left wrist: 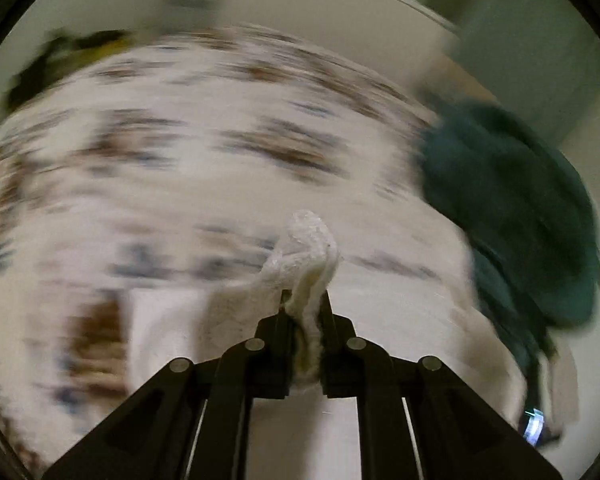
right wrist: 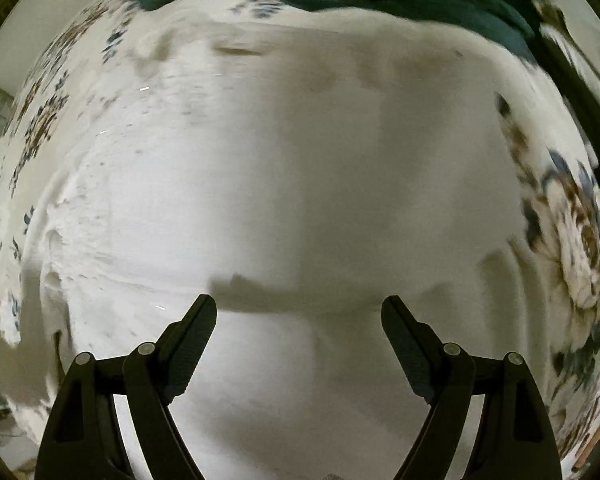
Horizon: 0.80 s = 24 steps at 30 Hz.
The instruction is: Fold small clothes
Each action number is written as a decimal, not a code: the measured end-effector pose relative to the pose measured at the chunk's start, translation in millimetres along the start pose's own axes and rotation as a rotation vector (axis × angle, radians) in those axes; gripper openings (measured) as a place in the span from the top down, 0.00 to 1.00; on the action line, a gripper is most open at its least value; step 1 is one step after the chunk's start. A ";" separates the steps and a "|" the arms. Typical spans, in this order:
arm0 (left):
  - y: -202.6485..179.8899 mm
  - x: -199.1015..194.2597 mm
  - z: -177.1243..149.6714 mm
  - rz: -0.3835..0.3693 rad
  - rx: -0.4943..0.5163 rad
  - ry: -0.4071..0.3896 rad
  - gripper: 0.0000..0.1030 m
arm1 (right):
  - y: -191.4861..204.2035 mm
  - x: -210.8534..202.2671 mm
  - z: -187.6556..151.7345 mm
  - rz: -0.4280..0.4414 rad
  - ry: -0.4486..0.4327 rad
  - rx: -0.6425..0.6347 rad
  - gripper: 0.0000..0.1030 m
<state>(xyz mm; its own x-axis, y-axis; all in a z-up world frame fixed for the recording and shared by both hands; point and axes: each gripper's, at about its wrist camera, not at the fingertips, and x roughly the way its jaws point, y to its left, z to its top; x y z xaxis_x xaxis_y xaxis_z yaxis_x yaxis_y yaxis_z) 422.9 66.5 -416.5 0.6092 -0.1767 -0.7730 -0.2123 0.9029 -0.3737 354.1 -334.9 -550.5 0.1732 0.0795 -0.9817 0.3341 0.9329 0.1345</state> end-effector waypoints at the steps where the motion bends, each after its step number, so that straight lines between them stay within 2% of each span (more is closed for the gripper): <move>1: -28.0 8.8 -5.4 -0.039 0.033 0.025 0.93 | -15.6 -2.1 -2.0 0.004 0.007 0.015 0.16; 2: -73.2 24.0 -17.0 -0.099 0.082 0.064 0.93 | -26.9 -1.3 -1.6 0.003 0.009 0.029 0.16; 3: -103.6 34.0 -26.2 -0.142 0.112 0.093 0.93 | -49.5 -5.2 -1.9 0.007 0.010 0.052 0.16; 4: -135.1 44.8 -37.0 -0.184 0.137 0.126 0.93 | -54.1 -0.3 7.7 0.013 0.012 0.069 0.16; 7: -210.1 75.2 -70.0 -0.251 0.172 0.235 0.89 | -108.4 -0.3 14.9 0.033 0.021 0.153 0.16; 9: -238.8 93.1 -83.0 -0.264 0.203 0.296 0.88 | -143.9 3.0 15.0 0.073 0.032 0.214 0.16; 11: -258.4 108.4 -92.7 -0.208 0.255 0.334 0.75 | -172.3 2.7 13.1 0.114 0.039 0.260 0.16; 12: -258.4 109.8 -92.7 -0.201 0.262 0.334 0.67 | -186.0 0.1 11.3 0.138 0.041 0.279 0.16; 14: -247.2 109.0 -86.7 -0.143 0.274 0.318 0.43 | -194.6 -4.2 11.2 0.171 0.030 0.302 0.16; 15: -233.3 108.8 -80.6 -0.104 0.286 0.307 0.19 | -204.1 -11.0 11.0 0.197 0.017 0.319 0.16; 16: -220.3 105.1 -77.9 -0.049 0.299 0.283 0.11 | -207.8 -15.8 10.7 0.213 0.008 0.331 0.16; 18: -187.2 97.4 -70.8 0.043 0.304 0.239 0.11 | -213.2 -27.8 14.3 0.273 -0.023 0.364 0.16; 19: -162.7 91.2 -64.5 0.111 0.301 0.217 0.11 | -215.8 -31.7 17.0 0.299 -0.033 0.370 0.16; 21: -121.0 80.5 -60.4 0.204 0.274 0.210 0.11 | -209.0 -30.7 30.2 0.346 -0.038 0.361 0.16; 23: -80.3 74.3 -57.2 0.282 0.234 0.214 0.11 | -191.1 -20.2 43.3 0.351 -0.027 0.333 0.16; 24: -67.2 73.5 -58.5 0.310 0.221 0.217 0.11 | -162.7 -5.4 56.9 0.342 -0.016 0.322 0.16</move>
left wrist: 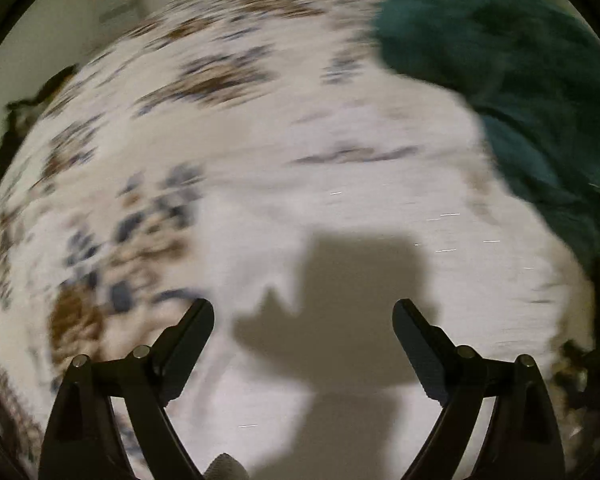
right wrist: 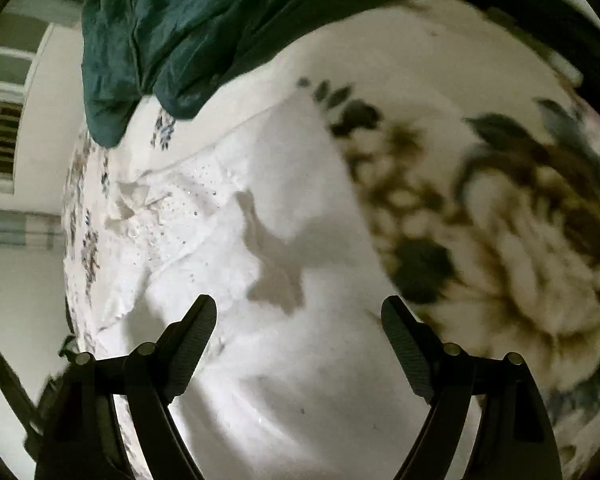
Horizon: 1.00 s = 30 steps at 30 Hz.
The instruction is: Fold small clothes
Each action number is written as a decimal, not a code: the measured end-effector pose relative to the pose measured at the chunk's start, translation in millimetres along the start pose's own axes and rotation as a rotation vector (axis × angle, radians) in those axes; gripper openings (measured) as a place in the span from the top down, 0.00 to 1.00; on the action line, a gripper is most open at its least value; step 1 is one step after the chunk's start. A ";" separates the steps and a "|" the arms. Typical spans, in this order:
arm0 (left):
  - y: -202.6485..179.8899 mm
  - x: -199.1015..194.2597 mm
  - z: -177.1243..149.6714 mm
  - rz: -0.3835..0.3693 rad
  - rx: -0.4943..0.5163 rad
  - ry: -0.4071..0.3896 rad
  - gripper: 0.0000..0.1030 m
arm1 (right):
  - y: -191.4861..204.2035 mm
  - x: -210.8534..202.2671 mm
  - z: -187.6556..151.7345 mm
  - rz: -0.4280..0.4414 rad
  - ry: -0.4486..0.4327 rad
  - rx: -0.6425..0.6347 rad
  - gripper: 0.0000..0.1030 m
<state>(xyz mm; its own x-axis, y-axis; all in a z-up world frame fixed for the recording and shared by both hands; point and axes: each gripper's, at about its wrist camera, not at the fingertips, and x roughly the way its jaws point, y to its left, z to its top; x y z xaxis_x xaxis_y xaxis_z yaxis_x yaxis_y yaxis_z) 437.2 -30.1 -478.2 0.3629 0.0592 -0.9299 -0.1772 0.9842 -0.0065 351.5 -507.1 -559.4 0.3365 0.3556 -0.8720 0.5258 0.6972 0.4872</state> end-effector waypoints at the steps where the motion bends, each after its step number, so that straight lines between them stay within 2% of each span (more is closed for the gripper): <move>1: 13.4 2.1 -3.3 0.024 -0.016 0.007 0.11 | 8.4 9.8 3.3 -0.002 0.008 -0.008 0.16; 2: 31.6 5.4 -8.4 0.060 -0.040 0.015 0.11 | 18.4 20.7 7.7 -0.015 0.014 -0.025 0.17; 3: 41.0 7.6 -11.0 0.077 -0.057 0.019 0.11 | 30.1 27.5 9.1 -0.024 0.007 -0.053 0.29; 4: 45.6 12.5 -10.6 0.085 -0.071 0.021 0.11 | 43.1 32.0 11.8 -0.020 -0.007 -0.094 0.60; 5: 56.4 14.1 -13.8 0.097 -0.095 0.022 0.11 | 65.8 41.9 13.4 -0.036 -0.016 -0.151 0.81; 6: 60.0 16.1 -11.4 0.105 -0.109 0.022 0.11 | 82.2 41.9 9.5 -0.102 -0.025 -0.237 0.93; 9: 71.6 23.3 -9.0 0.103 -0.164 0.022 0.11 | 113.0 33.2 4.8 -0.163 -0.111 -0.353 0.94; 14: 72.5 36.3 11.9 0.062 -0.207 0.014 0.11 | 108.0 -1.4 25.9 -0.241 -0.192 -0.327 0.94; 19: 48.6 70.6 44.7 0.006 -0.178 0.041 0.11 | 83.2 4.1 54.2 -0.306 -0.165 -0.275 0.94; 23: 30.6 108.1 64.2 0.049 -0.095 0.080 0.11 | 76.8 30.2 61.8 -0.373 -0.141 -0.292 0.94; 26: 30.3 139.0 66.1 0.077 -0.032 0.142 0.10 | 63.1 59.4 70.5 -0.362 -0.015 -0.259 0.92; 28: 35.9 137.1 67.6 0.051 -0.036 0.144 0.09 | 55.6 60.9 75.3 -0.357 0.020 -0.224 0.73; 30: 41.2 118.4 67.3 0.040 -0.034 0.095 0.09 | 55.7 42.2 77.4 -0.360 -0.031 -0.203 0.63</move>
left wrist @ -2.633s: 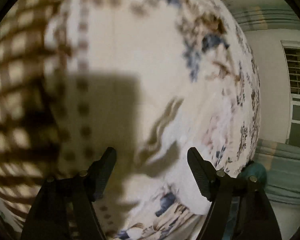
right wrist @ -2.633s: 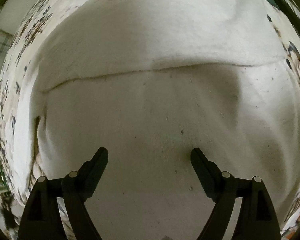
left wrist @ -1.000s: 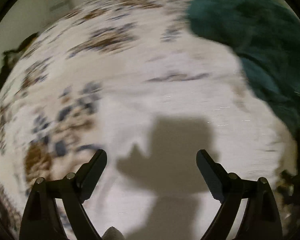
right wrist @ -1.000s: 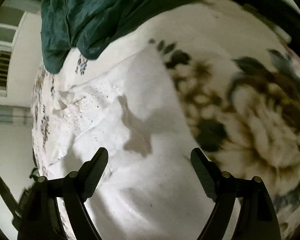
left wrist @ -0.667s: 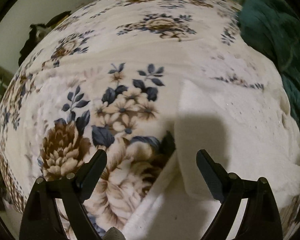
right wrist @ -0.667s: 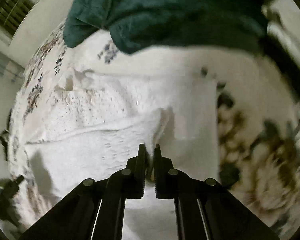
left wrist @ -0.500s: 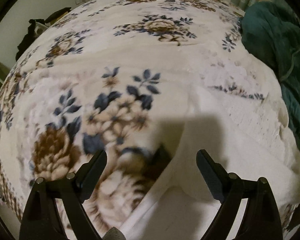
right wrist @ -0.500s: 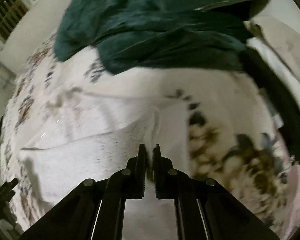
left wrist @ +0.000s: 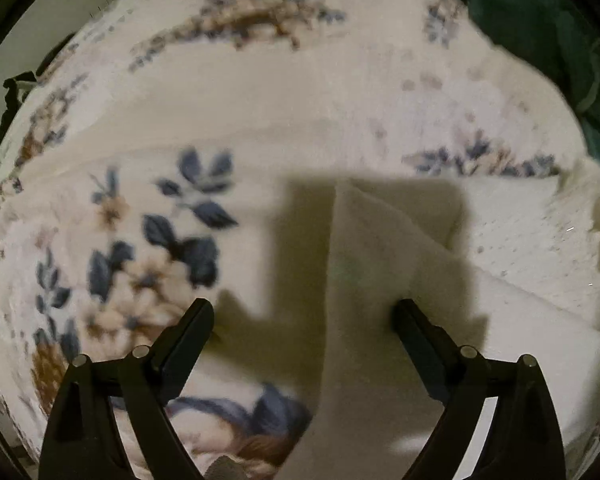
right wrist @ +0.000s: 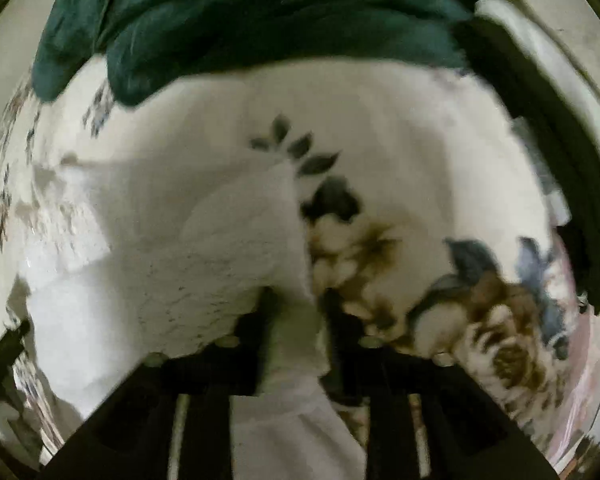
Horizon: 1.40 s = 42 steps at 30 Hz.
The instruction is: Fold small clothes
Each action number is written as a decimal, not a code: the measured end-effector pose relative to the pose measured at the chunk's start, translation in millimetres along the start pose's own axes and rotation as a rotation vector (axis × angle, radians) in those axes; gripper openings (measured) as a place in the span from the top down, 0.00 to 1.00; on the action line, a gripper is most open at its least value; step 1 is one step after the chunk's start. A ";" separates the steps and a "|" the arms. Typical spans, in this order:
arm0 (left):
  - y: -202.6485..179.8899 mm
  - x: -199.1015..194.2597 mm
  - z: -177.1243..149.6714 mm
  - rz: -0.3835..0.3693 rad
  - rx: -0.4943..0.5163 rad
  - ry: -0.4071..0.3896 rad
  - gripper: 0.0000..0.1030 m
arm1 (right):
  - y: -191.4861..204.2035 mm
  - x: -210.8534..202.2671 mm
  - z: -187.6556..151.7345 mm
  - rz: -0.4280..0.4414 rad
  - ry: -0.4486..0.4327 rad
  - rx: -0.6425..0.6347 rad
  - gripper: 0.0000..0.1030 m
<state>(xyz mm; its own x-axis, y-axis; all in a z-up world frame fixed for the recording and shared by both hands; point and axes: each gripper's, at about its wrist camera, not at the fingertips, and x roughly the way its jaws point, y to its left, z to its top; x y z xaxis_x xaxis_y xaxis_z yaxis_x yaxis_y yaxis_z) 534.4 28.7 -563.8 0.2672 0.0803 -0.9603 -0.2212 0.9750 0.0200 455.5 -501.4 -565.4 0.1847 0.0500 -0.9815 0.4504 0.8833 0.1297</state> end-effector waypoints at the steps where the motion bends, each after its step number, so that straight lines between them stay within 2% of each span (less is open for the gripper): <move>1: 2.2 -8.0 -2.5 -0.003 0.005 -0.024 0.09 | -1.6 -8.9 0.3 0.005 -0.028 0.005 0.61; 2: 4.6 -13.1 -6.0 -0.005 0.011 -0.038 0.09 | -1.8 -18.5 0.0 0.017 -0.062 0.005 0.59; 4: 9.1 -6.3 -13.3 -0.004 0.026 -0.017 0.09 | 3.1 -21.5 -1.3 0.049 -0.079 -0.023 0.42; 6: 14.1 12.6 -21.5 0.017 0.033 0.044 0.09 | 13.2 -1.0 -3.6 0.046 0.000 -0.085 0.40; 8: 25.9 19.7 -28.1 -0.015 0.009 0.080 0.09 | 14.8 27.7 -9.3 0.072 0.139 -0.092 0.41; 9: 31.2 13.2 -31.3 -0.029 -0.001 0.066 0.09 | 10.2 28.9 -12.9 0.086 0.175 -0.073 0.41; 12: 34.3 -22.1 -45.5 -0.018 0.047 -0.005 0.09 | -15.2 -7.8 -25.8 0.179 0.161 -0.025 0.41; 15: 19.0 -74.9 -84.8 -0.032 0.124 -0.081 0.09 | -51.2 -51.3 -47.5 0.214 0.163 0.000 0.40; 18: -16.9 -112.6 -139.0 -0.079 0.210 -0.079 0.09 | -92.6 -89.3 -72.9 0.182 0.188 -0.028 0.40; 19: -38.0 -125.5 -169.0 -0.106 0.252 -0.054 0.09 | -103.2 -96.2 -78.2 0.172 0.195 -0.031 0.40; 21: -77.0 -141.2 -217.9 -0.158 0.318 0.003 0.09 | -127.5 -108.7 -88.3 0.155 0.210 -0.028 0.40; 23: -124.6 -154.9 -280.3 -0.220 0.388 0.072 0.09 | -150.5 -116.1 -93.1 0.155 0.224 -0.032 0.40; 24: -142.8 -157.9 -298.6 -0.242 0.408 0.098 0.09 | -160.7 -117.3 -94.0 0.162 0.229 -0.035 0.40; 25: -171.4 -160.3 -334.3 -0.278 0.434 0.151 0.09 | -167.1 -116.5 -94.1 0.171 0.231 -0.041 0.40; 28: -237.1 -160.0 -408.1 -0.362 0.469 0.271 0.09 | -181.0 -110.5 -82.2 0.187 0.243 -0.092 0.40; 31: -292.8 -156.1 -452.6 -0.364 0.532 0.309 0.11 | -185.6 -96.6 -61.3 0.204 0.262 -0.151 0.40; 33: -323.7 -144.1 -471.4 -0.335 0.580 0.312 0.13 | -180.9 -87.3 -42.7 0.226 0.259 -0.199 0.40; 35: -340.6 -132.5 -477.4 -0.320 0.591 0.292 0.41 | -173.5 -76.6 -22.6 0.260 0.252 -0.225 0.40; 36: -346.6 -125.7 -478.3 -0.280 0.592 0.275 0.66 | -167.2 -69.7 -11.6 0.285 0.250 -0.231 0.40; 37: -349.5 -122.0 -477.3 -0.264 0.587 0.268 0.85 | -161.8 -64.1 -3.4 0.304 0.250 -0.232 0.40; 39: -347.1 -117.6 -471.7 -0.253 0.539 0.239 0.96 | -143.4 -46.2 21.1 0.359 0.252 -0.236 0.40; 42: -336.8 -122.5 -464.4 -0.276 0.474 0.200 0.98 | -115.7 -16.8 54.0 0.426 0.259 -0.224 0.40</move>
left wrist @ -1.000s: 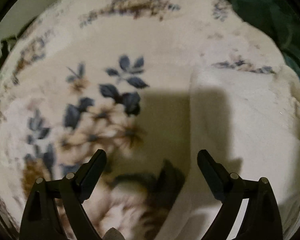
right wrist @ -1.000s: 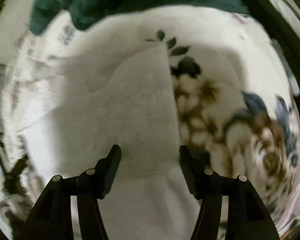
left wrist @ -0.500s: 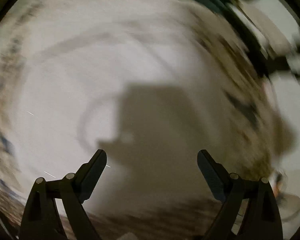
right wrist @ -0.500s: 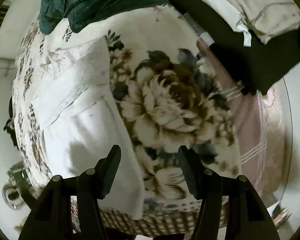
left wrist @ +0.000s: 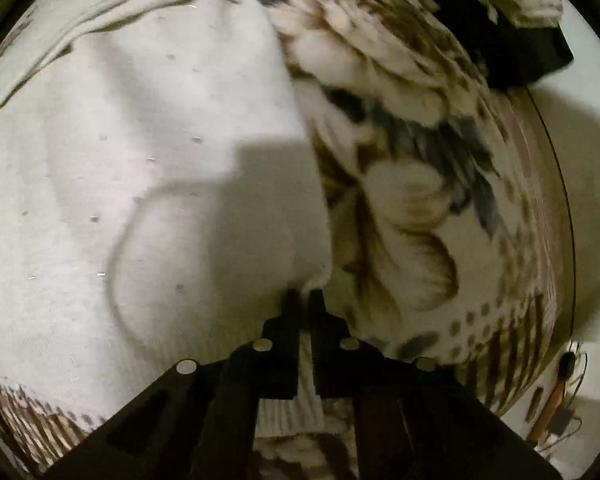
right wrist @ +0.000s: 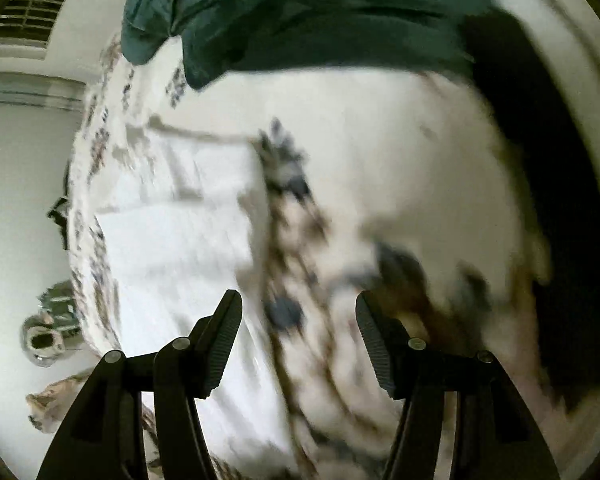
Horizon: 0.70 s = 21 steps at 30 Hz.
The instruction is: Fold small clothes
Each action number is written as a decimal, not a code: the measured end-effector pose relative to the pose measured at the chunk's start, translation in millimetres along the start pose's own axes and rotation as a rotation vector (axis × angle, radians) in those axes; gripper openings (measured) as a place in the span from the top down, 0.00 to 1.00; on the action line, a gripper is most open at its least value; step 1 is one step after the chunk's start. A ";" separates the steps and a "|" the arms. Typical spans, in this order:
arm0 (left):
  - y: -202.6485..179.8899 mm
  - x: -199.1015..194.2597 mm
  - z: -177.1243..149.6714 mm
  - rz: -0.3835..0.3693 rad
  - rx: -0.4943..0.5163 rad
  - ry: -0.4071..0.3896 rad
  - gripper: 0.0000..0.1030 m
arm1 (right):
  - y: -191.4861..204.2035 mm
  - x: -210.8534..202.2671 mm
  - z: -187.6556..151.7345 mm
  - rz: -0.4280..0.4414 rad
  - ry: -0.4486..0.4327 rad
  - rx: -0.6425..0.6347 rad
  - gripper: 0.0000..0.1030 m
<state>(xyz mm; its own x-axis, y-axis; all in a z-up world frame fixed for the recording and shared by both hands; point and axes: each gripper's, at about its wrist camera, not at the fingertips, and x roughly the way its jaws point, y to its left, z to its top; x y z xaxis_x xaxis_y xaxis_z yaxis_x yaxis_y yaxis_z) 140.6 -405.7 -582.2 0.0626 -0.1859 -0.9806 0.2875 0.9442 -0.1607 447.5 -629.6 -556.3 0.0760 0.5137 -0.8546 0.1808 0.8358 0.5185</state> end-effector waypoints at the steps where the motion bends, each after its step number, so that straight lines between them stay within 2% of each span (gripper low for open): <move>1: 4.7 -4.7 -0.5 -0.003 -0.016 -0.016 0.98 | 1.6 8.5 9.5 0.014 0.001 0.011 0.40; 3: 11.4 -12.3 -2.5 -0.011 -0.049 -0.031 0.98 | 2.9 32.7 39.2 0.052 0.013 0.044 0.40; 6: 15.6 -23.2 -4.7 -0.029 -0.102 -0.045 0.98 | 2.3 63.2 65.6 0.088 0.036 0.101 0.40; 8: 17.6 -35.0 -5.6 -0.041 -0.134 -0.063 0.98 | 3.7 77.4 72.8 0.108 0.053 0.123 0.55; 9: 17.7 -38.9 -6.2 -0.045 -0.143 -0.070 0.98 | 5.8 80.7 74.0 0.114 0.050 0.121 0.81; 10: 23.5 -45.2 -6.2 -0.053 -0.155 -0.079 0.98 | 9.4 83.1 75.6 0.107 0.053 0.118 0.92; 15: 36.0 -78.0 -7.4 -0.077 -0.214 -0.152 0.99 | 48.1 62.8 74.5 0.055 0.006 0.024 0.93; 21: 96.0 -126.9 -20.8 -0.079 -0.337 -0.242 0.99 | 128.1 26.4 75.1 -0.029 -0.025 -0.115 0.93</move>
<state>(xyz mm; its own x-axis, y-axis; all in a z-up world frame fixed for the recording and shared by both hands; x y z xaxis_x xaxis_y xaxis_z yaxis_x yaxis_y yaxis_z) 140.3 -285.8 -475.4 0.2873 -0.2819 -0.9154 -0.0254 0.9531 -0.3014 546.3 -523.5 -514.7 0.0975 0.4853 -0.8689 0.0693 0.8676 0.4924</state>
